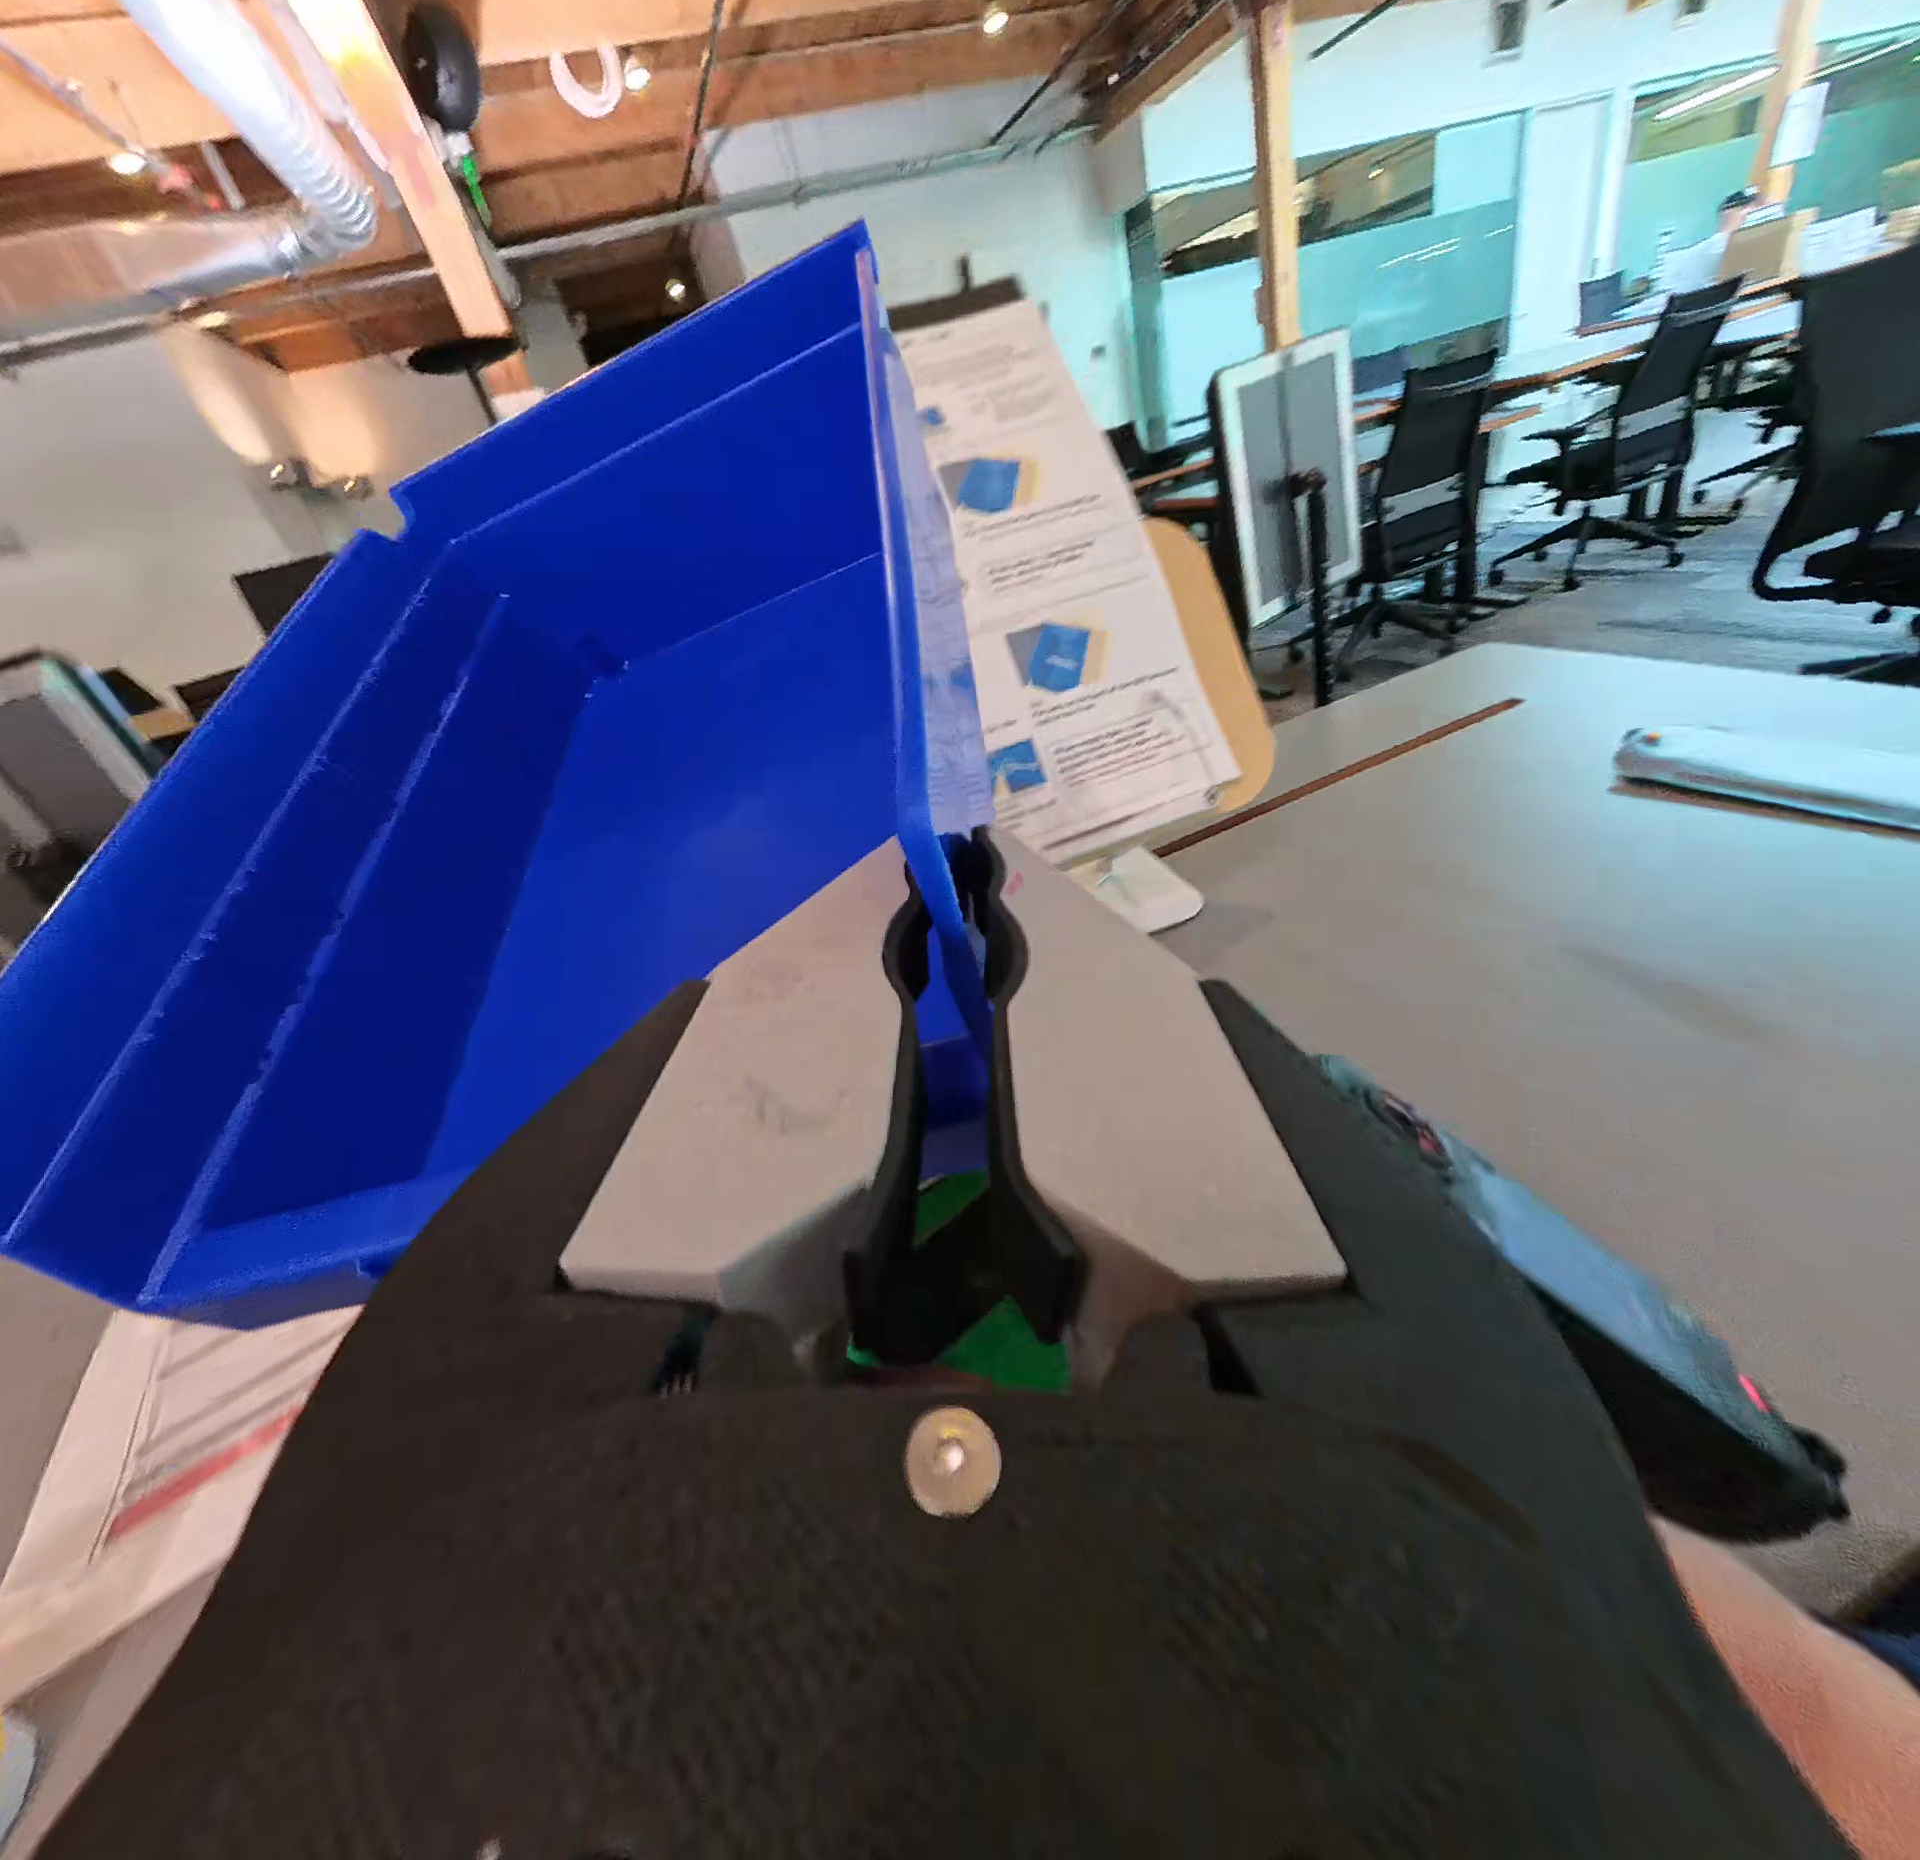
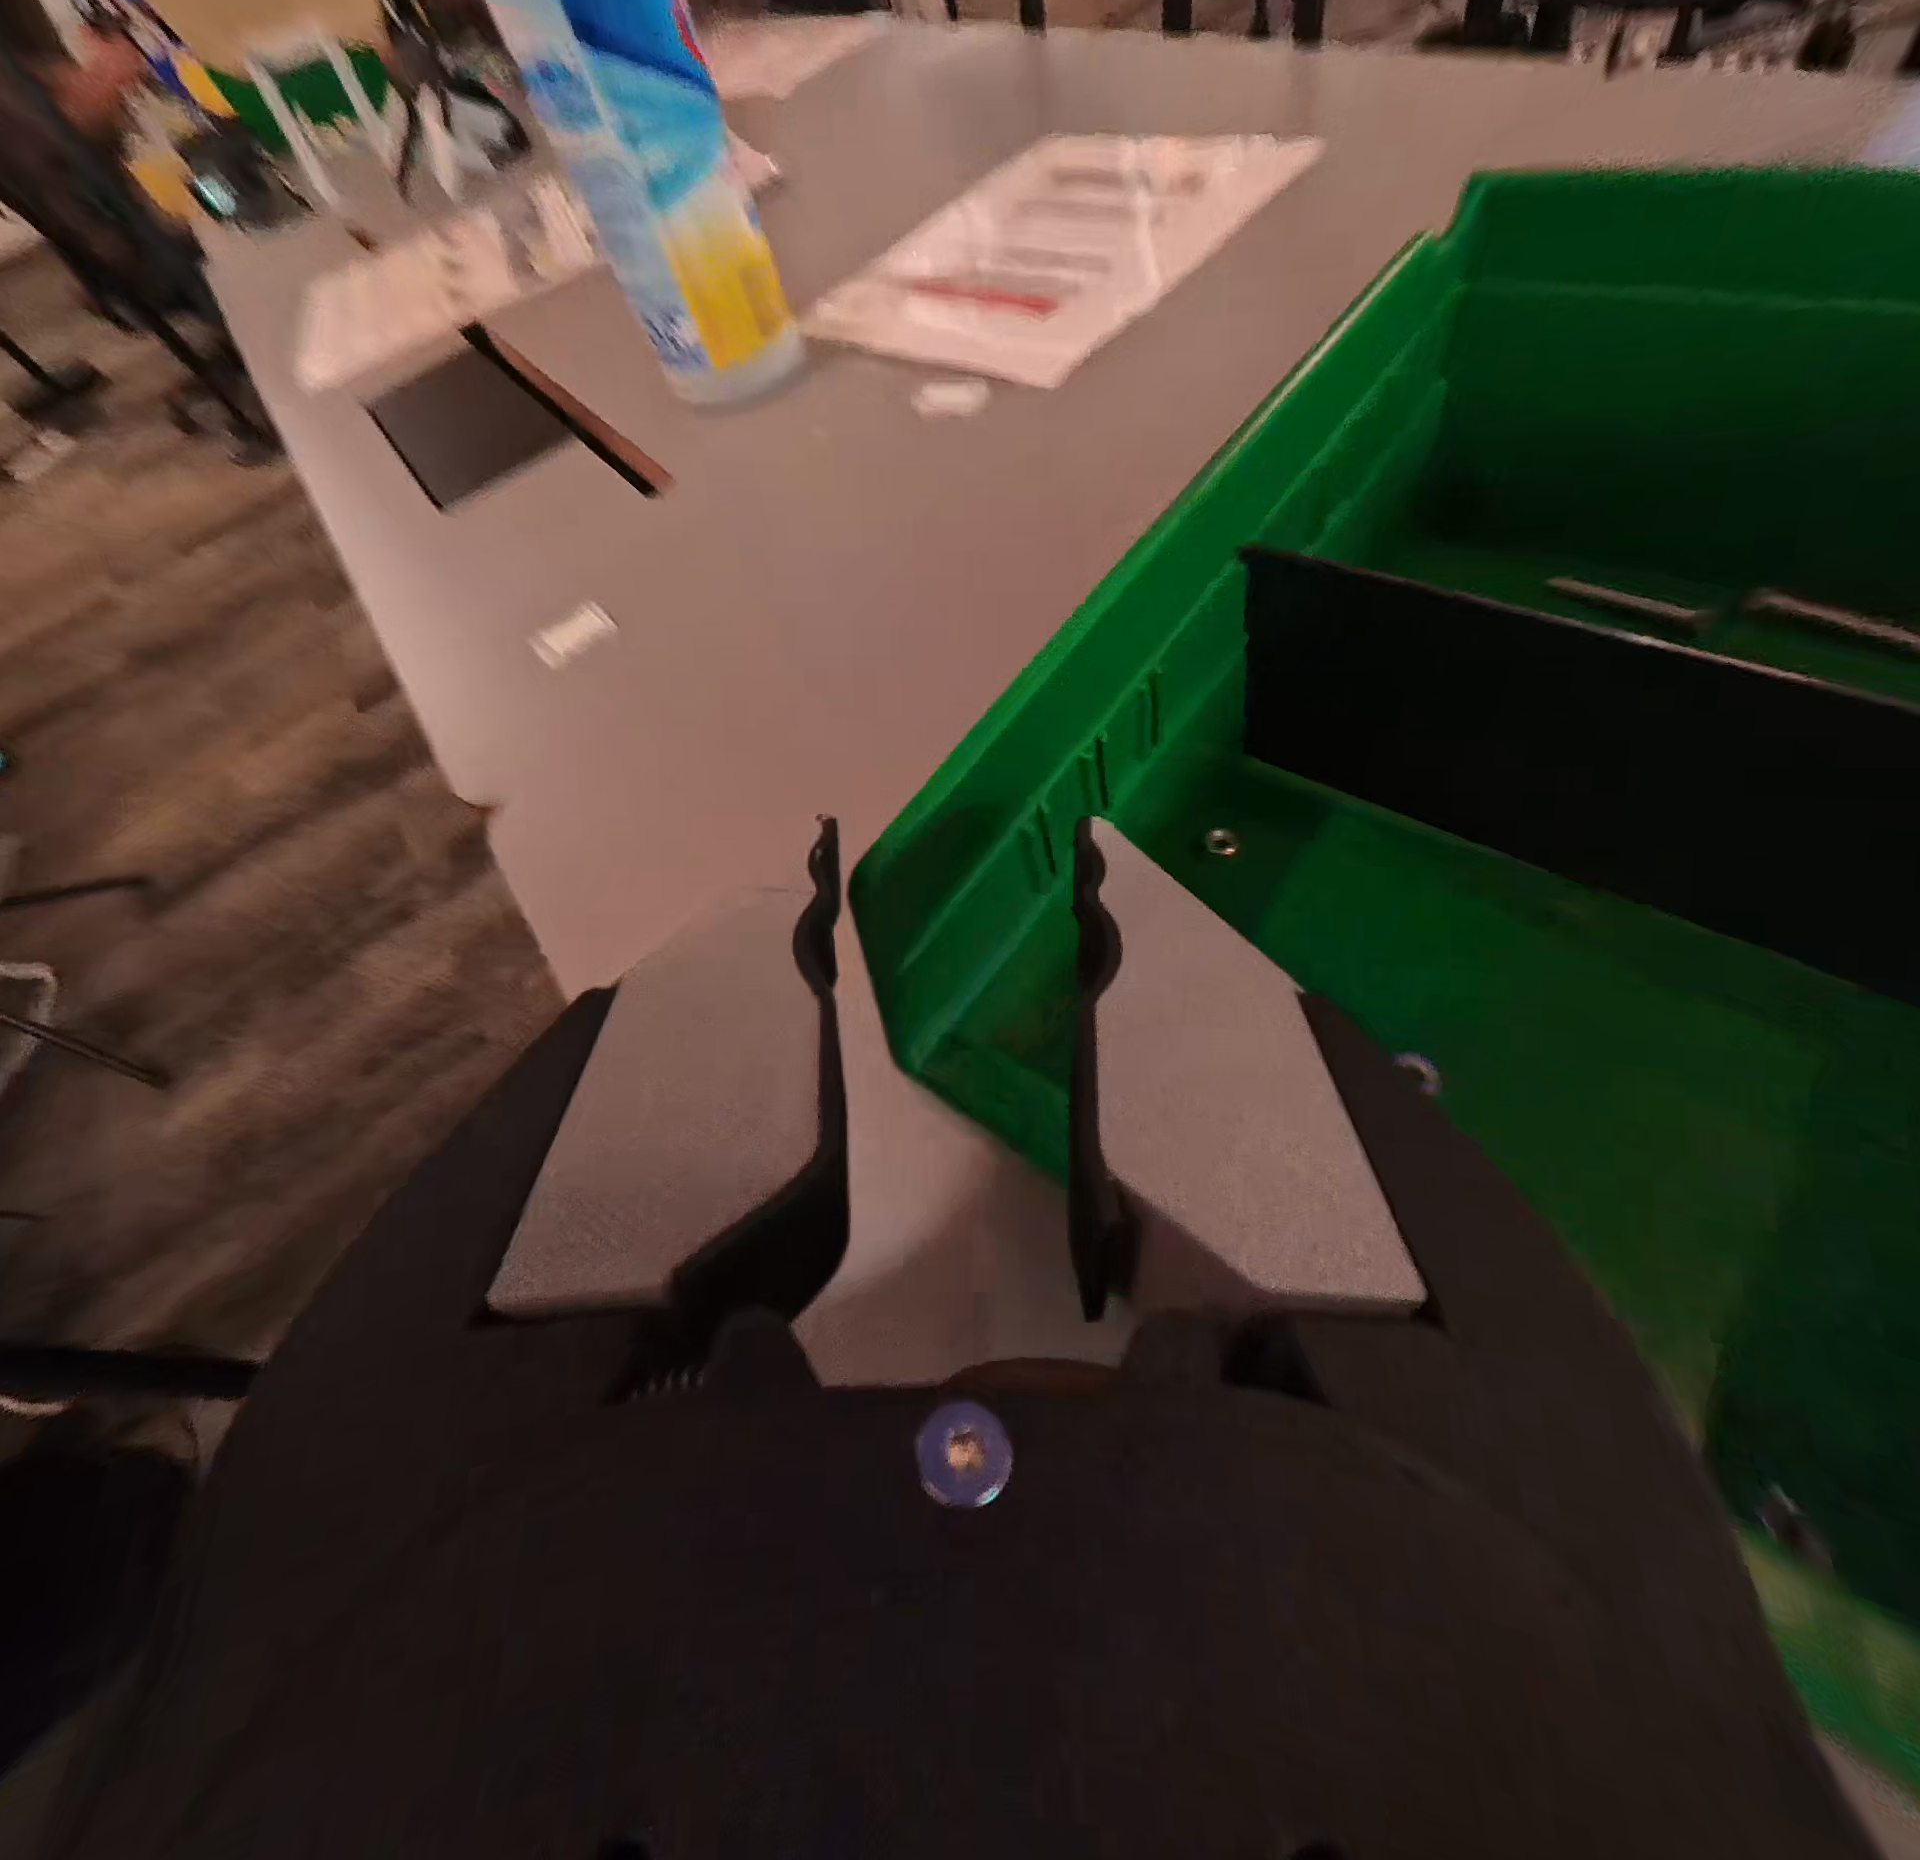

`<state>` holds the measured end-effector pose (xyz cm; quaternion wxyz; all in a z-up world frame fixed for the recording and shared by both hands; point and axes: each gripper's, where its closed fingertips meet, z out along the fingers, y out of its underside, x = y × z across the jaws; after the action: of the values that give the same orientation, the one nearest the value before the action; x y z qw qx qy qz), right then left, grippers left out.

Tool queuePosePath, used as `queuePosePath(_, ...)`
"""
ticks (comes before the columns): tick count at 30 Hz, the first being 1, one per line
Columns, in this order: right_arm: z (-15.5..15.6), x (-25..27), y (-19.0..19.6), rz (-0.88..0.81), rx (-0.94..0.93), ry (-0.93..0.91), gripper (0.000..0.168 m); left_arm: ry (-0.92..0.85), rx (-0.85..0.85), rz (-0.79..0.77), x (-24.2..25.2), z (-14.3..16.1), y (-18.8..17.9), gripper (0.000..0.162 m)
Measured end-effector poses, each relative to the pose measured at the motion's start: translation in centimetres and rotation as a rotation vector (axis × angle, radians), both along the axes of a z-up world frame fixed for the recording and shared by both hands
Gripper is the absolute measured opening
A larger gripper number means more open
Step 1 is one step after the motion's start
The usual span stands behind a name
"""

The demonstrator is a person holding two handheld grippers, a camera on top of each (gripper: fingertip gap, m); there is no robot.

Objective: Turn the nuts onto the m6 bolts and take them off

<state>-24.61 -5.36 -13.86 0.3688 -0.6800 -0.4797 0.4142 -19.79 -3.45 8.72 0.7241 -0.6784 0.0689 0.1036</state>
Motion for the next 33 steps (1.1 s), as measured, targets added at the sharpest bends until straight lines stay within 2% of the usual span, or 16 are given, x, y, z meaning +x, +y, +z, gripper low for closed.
queuePosePath(3, 4.2, 3.7, -0.8, -0.019, 0.036, 0.177, 0.041, 0.037, 0.007, -0.085, 3.3, 1.6, 0.9, 0.004)
queuePosePath(5, 6.8, 8.6, -0.1, -0.03, 0.092, 0.293, 0.043, 0.065, -0.011, -0.135, 6.4, 0.7, 2.4, 0.003)
queuePosePath(8, 10.2, 17.8, 3.3, -0.103, 0.213, 0.391, 0.045, 0.104, -0.049, -0.231, 12.2, -2.8, 5.0, 0.004)
queuePosePath(12, 12.1, 29.9, 10.0, -0.283, 0.346, 0.328, 0.041, 0.151, -0.121, -0.371, 20.5, -8.6, 7.5, 0.006)
queuePosePath(15, 10.0, 36.4, 14.3, -0.373, 0.327, 0.185, 0.039, 0.113, -0.228, -0.492, 25.9, -13.5, 9.0, 0.006)
queuePosePath(18, 6.4, 40.6, 17.2, -0.423, 0.212, 0.089, 0.038, 0.113, -0.317, -0.544, 29.7, -18.6, 10.6, 0.007)
queuePosePath(20, 4.8, 41.9, 17.9, -0.427, 0.135, 0.084, 0.038, 0.105, -0.379, -0.552, 31.3, -21.5, 11.8, 0.006)
queuePosePath(23, 3.5, 41.9, 18.0, -0.412, 0.104, 0.059, 0.041, 0.111, -0.366, -0.547, 33.3, -23.5, 13.5, 0.006)
queuePosePath(25, 3.3, 40.8, 17.9, -0.389, 0.114, 0.04, 0.045, 0.046, -0.477, -0.649, 36.0, -25.0, 13.4, 0.012)
queuePosePath(28, 3.2, 38.2, 17.0, -0.301, 0.131, 0.008, 0.046, -0.065, -0.456, -0.756, 37.1, -22.0, 11.4, 0.04)
queuePosePath(31, 1.4, 36.9, 16.2, -0.23, 0.173, -0.127, 0.043, -0.038, -0.453, -0.743, 33.6, -19.7, 8.8, 0.06)
queuePosePath(32, 0.3, 36.8, 16.0, -0.204, 0.176, -0.202, 0.05, -0.025, -0.434, -0.716, 31.6, -19.0, 8.0, 0.062)
queuePosePath(33, -0.8, 37.0, 15.8, -0.183, 0.179, -0.273, 0.05, -0.008, -0.417, -0.678, 29.4, -18.6, 7.3, 0.063)
